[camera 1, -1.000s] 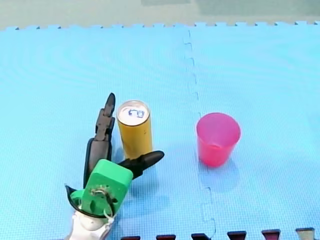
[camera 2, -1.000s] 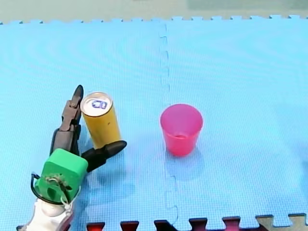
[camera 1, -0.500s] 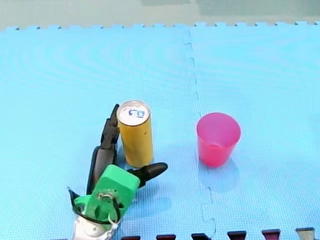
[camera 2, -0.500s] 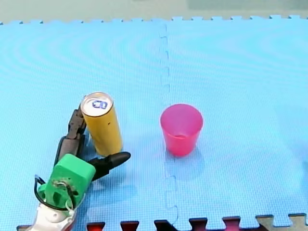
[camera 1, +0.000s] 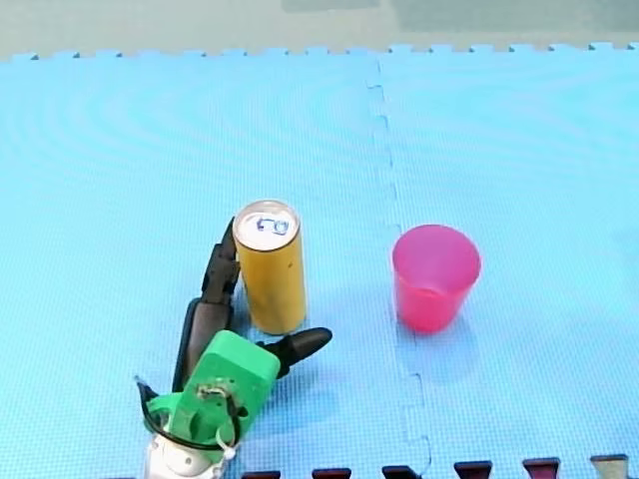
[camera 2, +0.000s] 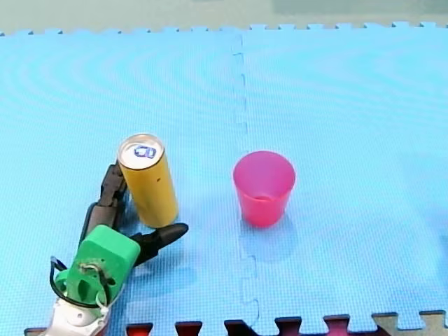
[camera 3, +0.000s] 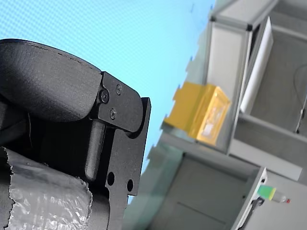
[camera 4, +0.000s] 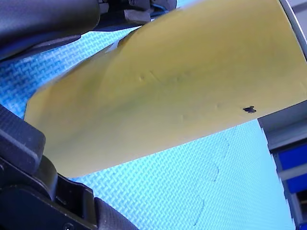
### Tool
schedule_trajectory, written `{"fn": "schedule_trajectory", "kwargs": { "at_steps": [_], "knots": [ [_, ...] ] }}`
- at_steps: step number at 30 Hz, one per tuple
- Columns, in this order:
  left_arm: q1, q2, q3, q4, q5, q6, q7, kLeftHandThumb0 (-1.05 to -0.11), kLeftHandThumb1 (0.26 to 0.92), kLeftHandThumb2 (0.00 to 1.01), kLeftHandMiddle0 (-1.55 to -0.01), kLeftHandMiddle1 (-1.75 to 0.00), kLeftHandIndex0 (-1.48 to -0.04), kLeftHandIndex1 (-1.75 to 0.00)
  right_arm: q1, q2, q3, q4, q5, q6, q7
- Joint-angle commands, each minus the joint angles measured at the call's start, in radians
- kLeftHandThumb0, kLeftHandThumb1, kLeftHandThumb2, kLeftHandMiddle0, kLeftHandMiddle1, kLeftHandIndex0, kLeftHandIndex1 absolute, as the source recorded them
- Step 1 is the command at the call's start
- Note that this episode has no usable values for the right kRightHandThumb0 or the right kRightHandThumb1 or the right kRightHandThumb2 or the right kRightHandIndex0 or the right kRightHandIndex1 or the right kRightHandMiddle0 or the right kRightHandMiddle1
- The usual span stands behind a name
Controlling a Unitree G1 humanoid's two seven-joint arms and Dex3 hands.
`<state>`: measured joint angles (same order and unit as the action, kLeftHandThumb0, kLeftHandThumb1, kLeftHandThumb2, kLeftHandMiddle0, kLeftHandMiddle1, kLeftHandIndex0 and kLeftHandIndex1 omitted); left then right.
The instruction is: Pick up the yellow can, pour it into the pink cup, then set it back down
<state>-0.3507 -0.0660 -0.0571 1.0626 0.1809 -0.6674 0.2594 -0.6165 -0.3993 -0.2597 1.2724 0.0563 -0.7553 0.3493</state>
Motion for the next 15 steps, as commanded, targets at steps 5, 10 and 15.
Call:
{"fn": "schedule_trajectory", "kwargs": {
  "at_steps": [5,10,15],
  "knots": [
    [0.009,-0.015,0.037,-0.028,-0.071,0.006,-0.067,-1.036,0.663,0.00,-0.11,-0.02,-0.11,0.00,0.004,-0.005,-0.005,0.000,0.005,-0.004,0.006],
    [0.018,-0.030,0.069,-0.059,-0.147,0.009,-0.158,-0.998,0.659,0.00,-0.12,-0.01,-0.11,0.00,0.005,-0.004,-0.008,-0.001,0.009,-0.003,0.010],
    [0.023,-0.031,0.082,-0.083,-0.168,0.023,-0.192,-0.947,0.660,0.00,-0.12,-0.01,-0.11,0.00,0.004,-0.006,-0.009,-0.001,0.011,-0.003,0.013]
  ]
}}
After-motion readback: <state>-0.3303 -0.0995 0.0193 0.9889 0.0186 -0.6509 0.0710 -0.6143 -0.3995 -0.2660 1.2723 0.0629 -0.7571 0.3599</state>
